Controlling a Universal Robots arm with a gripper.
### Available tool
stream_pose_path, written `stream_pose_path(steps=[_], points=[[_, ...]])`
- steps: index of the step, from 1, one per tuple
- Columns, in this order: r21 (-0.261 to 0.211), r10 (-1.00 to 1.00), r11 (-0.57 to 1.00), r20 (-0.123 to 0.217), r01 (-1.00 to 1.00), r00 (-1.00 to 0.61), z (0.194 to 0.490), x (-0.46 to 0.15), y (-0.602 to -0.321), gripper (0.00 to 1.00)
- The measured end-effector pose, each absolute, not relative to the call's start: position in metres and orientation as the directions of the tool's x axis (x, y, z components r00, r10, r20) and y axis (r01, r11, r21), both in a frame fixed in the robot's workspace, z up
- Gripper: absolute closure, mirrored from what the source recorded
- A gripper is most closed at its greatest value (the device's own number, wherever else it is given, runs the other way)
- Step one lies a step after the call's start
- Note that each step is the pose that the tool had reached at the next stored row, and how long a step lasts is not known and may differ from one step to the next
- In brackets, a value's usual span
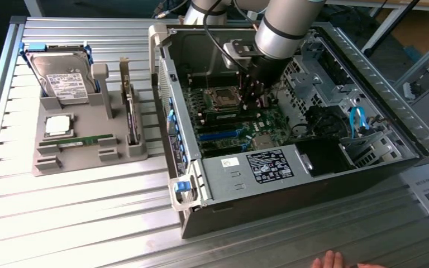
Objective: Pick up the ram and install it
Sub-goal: 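Insert the ram into the slot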
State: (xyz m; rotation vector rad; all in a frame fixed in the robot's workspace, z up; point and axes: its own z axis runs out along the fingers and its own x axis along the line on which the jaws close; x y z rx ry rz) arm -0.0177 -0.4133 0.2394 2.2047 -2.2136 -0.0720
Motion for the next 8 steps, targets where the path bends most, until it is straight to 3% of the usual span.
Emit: stream_pose_path(steps=[8], points=[[0.044, -1.0, 0.004, -0.021, -0.999, -0.005, 0.2386, -0.0177, -0.4133, 0.88]])
